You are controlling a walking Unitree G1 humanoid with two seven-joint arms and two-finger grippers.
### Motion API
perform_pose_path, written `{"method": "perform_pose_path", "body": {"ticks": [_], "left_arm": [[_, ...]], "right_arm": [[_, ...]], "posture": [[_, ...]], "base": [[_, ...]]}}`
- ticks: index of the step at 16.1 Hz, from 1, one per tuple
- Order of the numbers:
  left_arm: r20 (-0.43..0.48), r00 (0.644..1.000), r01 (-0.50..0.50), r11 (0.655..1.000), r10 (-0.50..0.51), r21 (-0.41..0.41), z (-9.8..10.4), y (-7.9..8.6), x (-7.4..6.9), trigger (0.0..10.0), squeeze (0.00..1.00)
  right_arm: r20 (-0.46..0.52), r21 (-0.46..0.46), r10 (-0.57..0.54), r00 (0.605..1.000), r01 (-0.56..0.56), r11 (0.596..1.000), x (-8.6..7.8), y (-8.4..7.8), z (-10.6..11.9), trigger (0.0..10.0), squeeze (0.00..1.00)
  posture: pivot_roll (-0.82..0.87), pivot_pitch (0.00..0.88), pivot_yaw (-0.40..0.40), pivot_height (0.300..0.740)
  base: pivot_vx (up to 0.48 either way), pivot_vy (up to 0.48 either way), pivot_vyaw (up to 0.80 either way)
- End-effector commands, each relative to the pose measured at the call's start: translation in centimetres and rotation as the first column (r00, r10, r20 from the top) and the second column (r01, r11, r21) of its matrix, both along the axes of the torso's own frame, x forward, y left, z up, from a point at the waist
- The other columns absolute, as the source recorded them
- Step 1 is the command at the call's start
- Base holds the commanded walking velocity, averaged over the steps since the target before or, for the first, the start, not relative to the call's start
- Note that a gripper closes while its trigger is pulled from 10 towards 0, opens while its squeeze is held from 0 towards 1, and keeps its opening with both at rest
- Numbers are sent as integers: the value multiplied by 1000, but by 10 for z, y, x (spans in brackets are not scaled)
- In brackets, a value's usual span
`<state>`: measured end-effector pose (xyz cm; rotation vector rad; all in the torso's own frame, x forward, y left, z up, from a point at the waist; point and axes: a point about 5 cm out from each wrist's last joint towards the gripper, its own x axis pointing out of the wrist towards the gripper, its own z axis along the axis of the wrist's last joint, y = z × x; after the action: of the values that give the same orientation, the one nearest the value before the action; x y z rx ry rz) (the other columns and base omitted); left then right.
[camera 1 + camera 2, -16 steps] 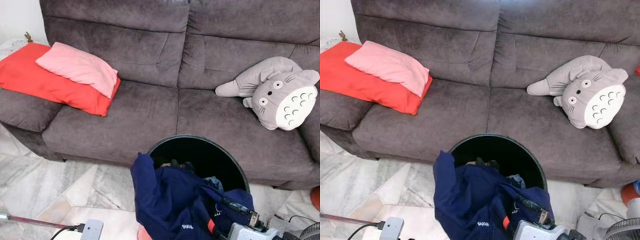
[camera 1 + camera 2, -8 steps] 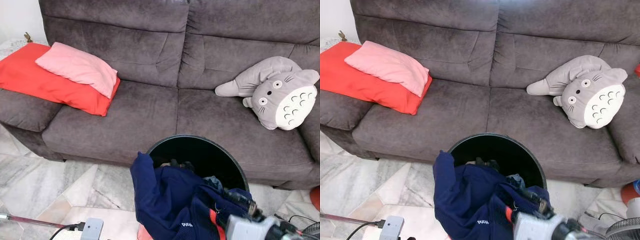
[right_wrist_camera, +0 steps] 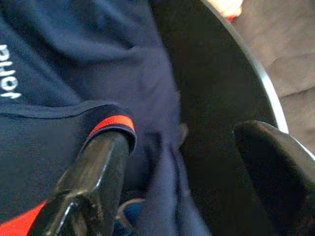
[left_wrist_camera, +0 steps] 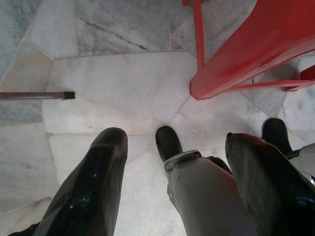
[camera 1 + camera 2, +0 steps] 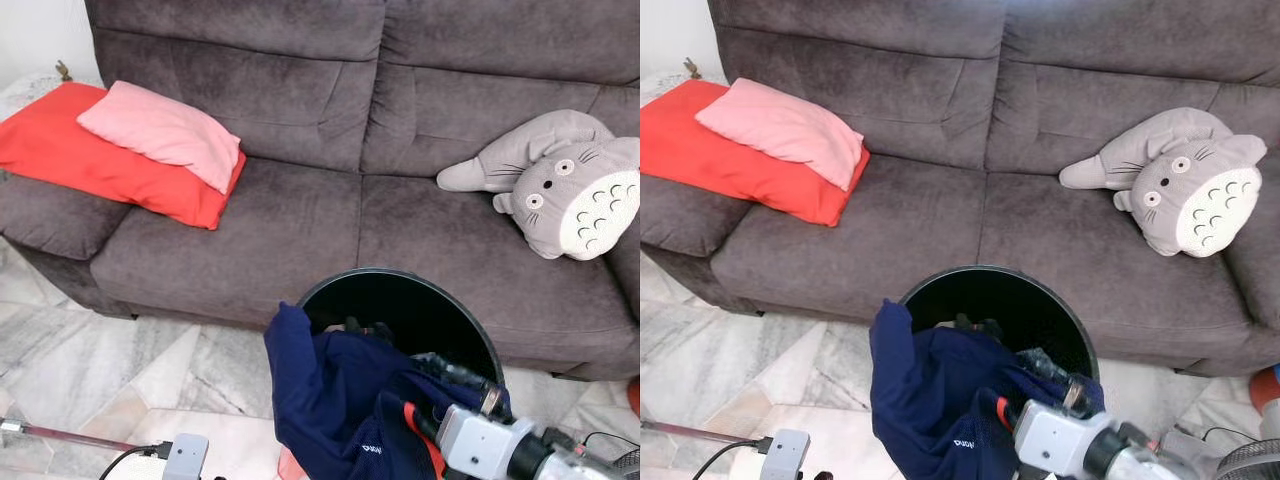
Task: Hang hanger
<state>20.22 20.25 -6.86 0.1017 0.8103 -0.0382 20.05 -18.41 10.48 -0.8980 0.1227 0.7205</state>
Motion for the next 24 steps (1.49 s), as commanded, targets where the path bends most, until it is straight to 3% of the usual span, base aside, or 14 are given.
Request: {"method": "perform_pose_path", "body": {"ticks": [1, 4, 6, 7, 8, 10, 12, 13, 16, 17, 20, 22, 23, 24], "left_arm": [[-23, 1000, 8, 1000, -8, 5, -4, 1, -7, 10000, 0], [-21, 1000, 10, 1000, -10, 7, -3, 2, -7, 10000, 0], [-18, 1000, 12, 1000, -12, 8, -3, 2, -6, 10000, 0], [-17, 1000, 13, 1000, -13, 8, -3, 2, -5, 10000, 0], [-17, 1000, 20, 1000, -20, 7, -3, 0, -5, 10000, 0], [-18, 999, 29, 1000, -29, 9, -3, -1, -5, 10000, 0], [-18, 999, 31, 999, -31, 11, -3, 0, -5, 10000, 0], [-19, 999, 32, 999, -31, 14, -3, 0, -5, 10000, 0], [-21, 999, 33, 999, -32, 16, -3, 0, -5, 10000, 0], [-21, 999, 32, 999, -32, 17, -3, 0, -5, 10000, 0], [-24, 999, 35, 999, -34, 16, -3, 0, -5, 10000, 0], [-24, 999, 34, 999, -34, 15, -3, 0, -5, 10000, 0], [-25, 999, 34, 999, -34, 15, -3, 0, -5, 10000, 0], [-25, 999, 35, 999, -35, 14, -3, 0, -6, 10000, 0]], "right_arm": [[-109, 68, -16, 994, 23, 997, -7, 1, -12, 10000, 0], [-226, 131, 7, 974, 23, 991, -14, 4, -20, 10000, 0], [-139, 107, -32, 990, 47, 993, -4, -1, -15, 10000, 0], [-140, 150, -62, 988, 83, 985, 0, -1, -13, 10000, 0], [-215, 115, -80, 973, 107, 988, 0, -4, -21, 10000, 0], [-235, 13, -99, 967, 105, 994, 1, -10, -30, 10000, 0], [-187, 115, -123, 975, 146, 983, 13, -6, -19, 10000, 0], [-222, 246, -87, 971, 142, 959, 14, 5, -13, 10000, 0], [-260, 238, -30, 965, 94, 967, 12, 12, -19, 10000, 0], [-289, 291, -14, 957, 102, 951, 12, 15, -20, 10000, 0], [-359, 205, -57, 932, 139, 969, 15, 7, -35, 10000, 0], [-345, 233, -57, 937, 144, 962, 20, 8, -33, 10000, 0], [-349, 253, -50, 936, 146, 956, 21, 10, -33, 1176, 0], [-355, 240, -31, 934, 123, 963, 21, 11, -35, 0, 0]], "posture": [[-188, 195, -4, 740], [-183, 195, -2, 740], [-182, 193, -2, 740], [-183, 192, -2, 740], [-181, 193, -2, 740], [-174, 191, -1, 740], [-172, 190, -2, 740], [-172, 190, -1, 740], [-167, 190, -1, 740], [-163, 190, -2, 740], [-161, 191, -1, 740], [-156, 189, -1, 740], [-156, 189, -1, 740], [-153, 187, -1, 740]], "base": [[0, 0, 0], [0, 0, 0], [0, 0, 0], [0, 0, 0], [0, 0, 0], [0, 0, 0], [0, 0, 0], [0, 0, 0], [0, 0, 0], [0, 0, 0], [0, 0, 0], [0, 0, 0], [0, 0, 0], [0, 0, 0]]}}
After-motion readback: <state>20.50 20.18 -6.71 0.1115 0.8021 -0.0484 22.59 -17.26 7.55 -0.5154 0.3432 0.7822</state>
